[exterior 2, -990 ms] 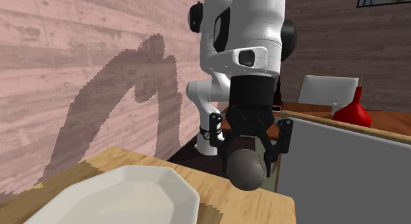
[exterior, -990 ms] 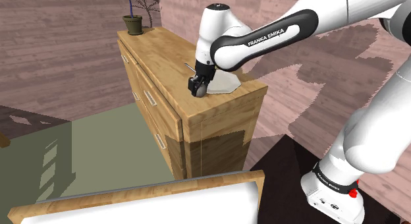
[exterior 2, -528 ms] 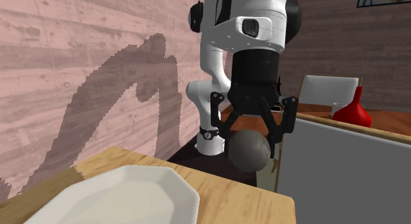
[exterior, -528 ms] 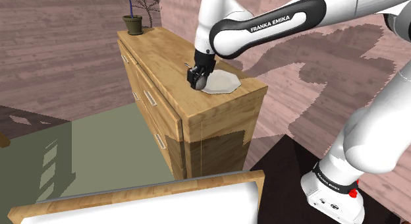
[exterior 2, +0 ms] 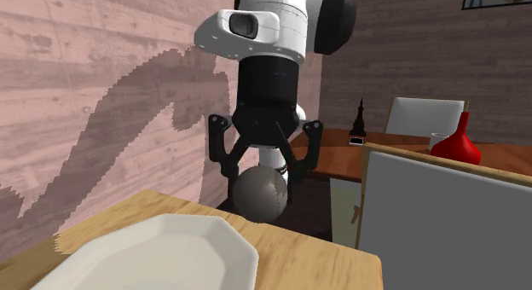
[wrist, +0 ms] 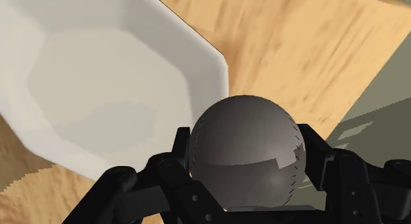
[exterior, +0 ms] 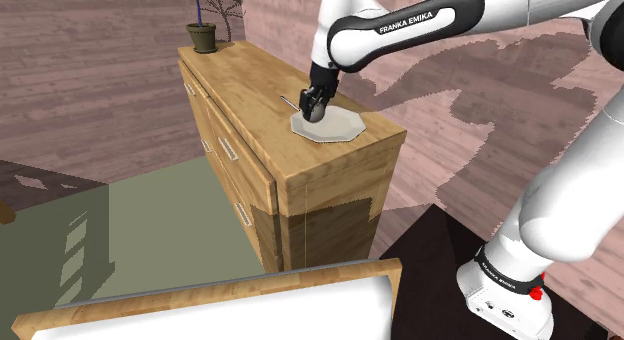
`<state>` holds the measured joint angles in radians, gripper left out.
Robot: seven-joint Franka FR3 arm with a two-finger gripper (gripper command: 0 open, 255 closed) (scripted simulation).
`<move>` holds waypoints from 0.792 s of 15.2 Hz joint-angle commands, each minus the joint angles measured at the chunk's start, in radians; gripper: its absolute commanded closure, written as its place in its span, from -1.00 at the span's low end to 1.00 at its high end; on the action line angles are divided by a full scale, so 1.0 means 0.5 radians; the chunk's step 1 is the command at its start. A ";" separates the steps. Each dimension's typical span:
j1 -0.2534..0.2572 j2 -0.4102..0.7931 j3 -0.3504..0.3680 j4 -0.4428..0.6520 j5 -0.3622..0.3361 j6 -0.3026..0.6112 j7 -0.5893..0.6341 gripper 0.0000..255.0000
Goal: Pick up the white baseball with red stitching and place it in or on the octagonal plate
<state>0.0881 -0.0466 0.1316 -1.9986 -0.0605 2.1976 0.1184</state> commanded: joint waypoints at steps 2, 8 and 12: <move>-0.063 0.050 -0.071 0.063 0.031 -0.006 -0.152 1.00; -0.194 0.197 -0.199 0.247 0.101 -0.037 -0.447 1.00; -0.244 0.276 -0.240 0.296 0.131 -0.006 -0.552 1.00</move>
<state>-0.0320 0.0849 0.0128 -1.8490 0.0034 2.1856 -0.1523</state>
